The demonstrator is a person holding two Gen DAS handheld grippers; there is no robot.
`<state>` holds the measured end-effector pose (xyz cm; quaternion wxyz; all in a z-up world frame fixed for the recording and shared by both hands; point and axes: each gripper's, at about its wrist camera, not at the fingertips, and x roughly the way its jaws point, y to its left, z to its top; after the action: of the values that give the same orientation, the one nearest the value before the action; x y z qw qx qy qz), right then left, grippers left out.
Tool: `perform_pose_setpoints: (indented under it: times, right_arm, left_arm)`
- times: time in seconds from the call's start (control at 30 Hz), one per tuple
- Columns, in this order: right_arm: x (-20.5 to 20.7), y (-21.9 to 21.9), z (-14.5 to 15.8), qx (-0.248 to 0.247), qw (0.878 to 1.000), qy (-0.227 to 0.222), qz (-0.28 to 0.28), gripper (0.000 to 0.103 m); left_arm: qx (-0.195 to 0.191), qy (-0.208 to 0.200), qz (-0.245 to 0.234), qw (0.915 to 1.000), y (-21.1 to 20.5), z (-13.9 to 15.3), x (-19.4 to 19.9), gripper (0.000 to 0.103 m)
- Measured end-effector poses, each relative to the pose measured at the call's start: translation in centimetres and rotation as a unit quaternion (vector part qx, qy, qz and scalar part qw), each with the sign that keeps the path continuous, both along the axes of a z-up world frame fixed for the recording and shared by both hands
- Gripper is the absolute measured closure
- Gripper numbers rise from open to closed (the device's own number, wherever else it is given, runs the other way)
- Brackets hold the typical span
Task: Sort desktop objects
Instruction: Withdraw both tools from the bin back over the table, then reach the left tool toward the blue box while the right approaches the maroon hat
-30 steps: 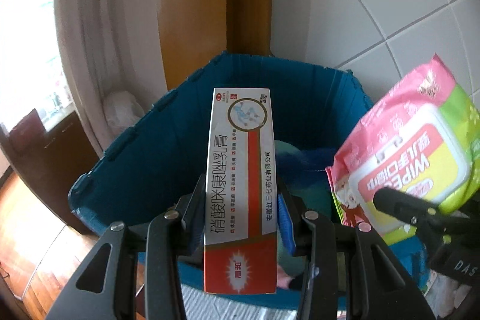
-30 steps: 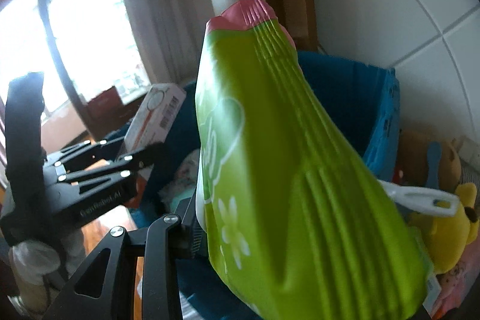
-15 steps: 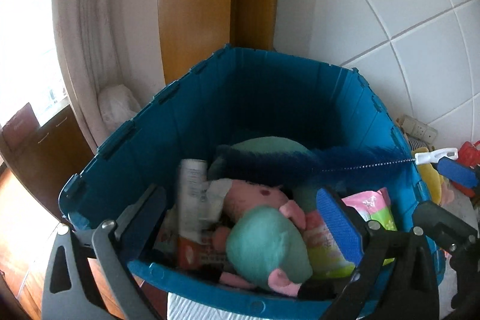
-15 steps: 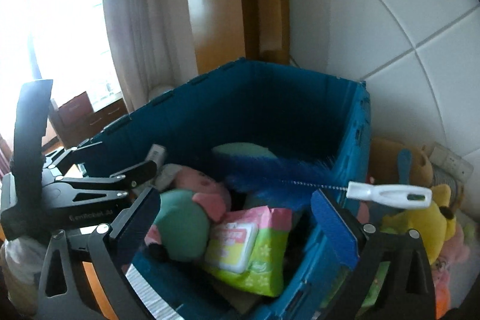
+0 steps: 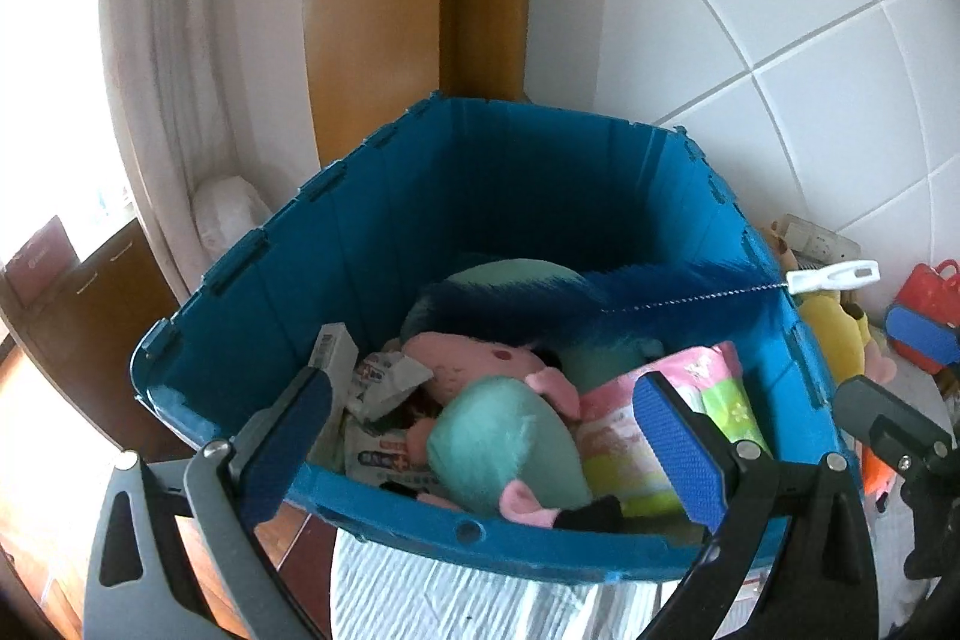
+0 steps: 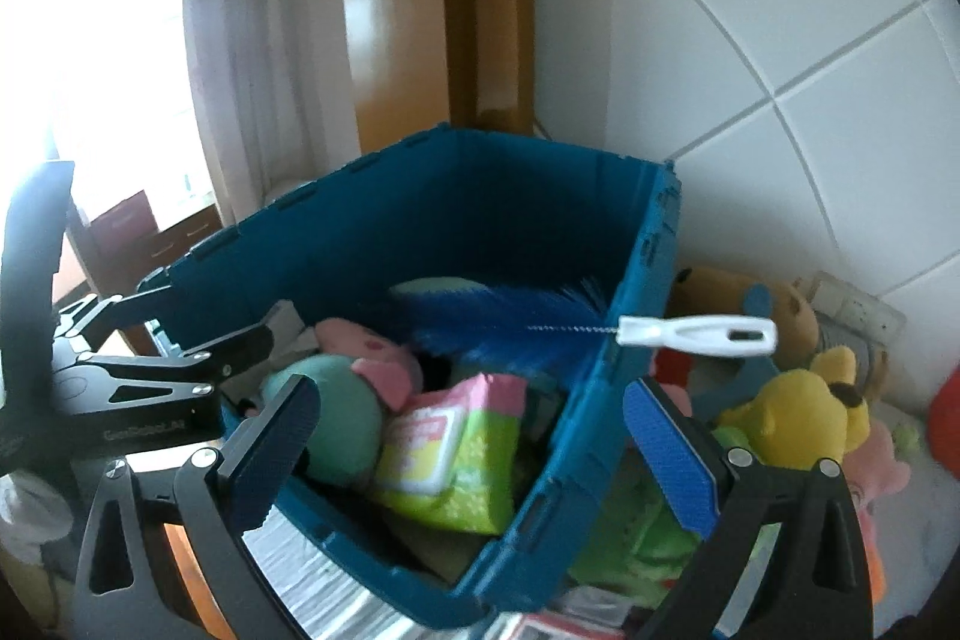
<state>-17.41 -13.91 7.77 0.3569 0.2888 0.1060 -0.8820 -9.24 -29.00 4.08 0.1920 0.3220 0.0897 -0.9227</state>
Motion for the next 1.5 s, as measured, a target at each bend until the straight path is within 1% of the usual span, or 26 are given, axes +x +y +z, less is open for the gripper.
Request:
perform_pose_setpoints:
  times: [0.17,0.3,0.47,0.6,0.77,0.87,0.97,1.07,1.13,1.23,1.37,1.5]
  right_arm:
    - [0.6,2.7,0.0,-0.004,1.000,0.000,-0.016,0.000]
    - [1.1,6.0,-0.2,-0.020,0.999,-0.003,-0.036,0.000]
    - [1.2,12.7,-1.1,-0.038,0.995,-0.011,-0.087,0.000]
    - [1.1,18.3,-2.5,-0.032,0.990,-0.022,-0.132,0.000]
    - [0.7,25.7,-4.8,-0.022,0.983,-0.049,-0.177,0.000]
    - [0.1,29.8,-5.9,-0.022,0.977,-0.062,-0.204,0.000]
    - [-0.3,33.5,-7.0,-0.018,0.973,-0.077,-0.216,0.000]
    - [-0.5,36.1,-8.2,-0.004,0.971,-0.089,-0.221,0.000]
    - [-0.7,37.8,-9.7,0.011,0.969,-0.104,-0.224,0.000]
    - [-1.1,39.8,-11.4,0.021,0.964,-0.132,-0.230,0.000]
    - [-1.4,41.1,-13.1,0.021,0.958,-0.159,-0.239,0.000]
    - [-2.0,41.1,-13.9,0.017,0.952,-0.173,-0.251,0.000]
  left_arm:
    - [-0.004,0.000,-0.016,0.9999,1.8,0.3,0.5,0.001]
    - [-0.009,0.007,-0.047,0.9988,4.8,0.7,0.9,0.001]
    - [-0.012,0.010,-0.087,0.9961,9.6,0.5,0.7,0.001]
    - [-0.015,0.012,-0.119,0.9927,14.1,0.2,0.9,0.001]
    - [-0.015,0.012,-0.158,0.9872,20.3,-0.5,1.3,0.001]
    - [-0.014,0.002,-0.176,0.9842,24.3,-1.6,1.1,0.001]
    - [-0.014,-0.025,-0.182,0.9828,28.0,-3.6,0.3,0.001]
    - [-0.003,-0.049,-0.186,0.9814,30.6,-5.8,-0.3,0.001]
    - [0.008,-0.068,-0.187,0.9800,32.1,-7.4,-0.8,0.001]
    - [0.014,-0.093,-0.187,0.9778,33.3,-9.3,-1.1,0.001]
    - [0.011,-0.119,-0.183,0.9758,33.5,-11.0,-1.9,0.001]
    - [0.011,-0.132,-0.187,0.9734,33.1,-12.3,-2.8,0.001]
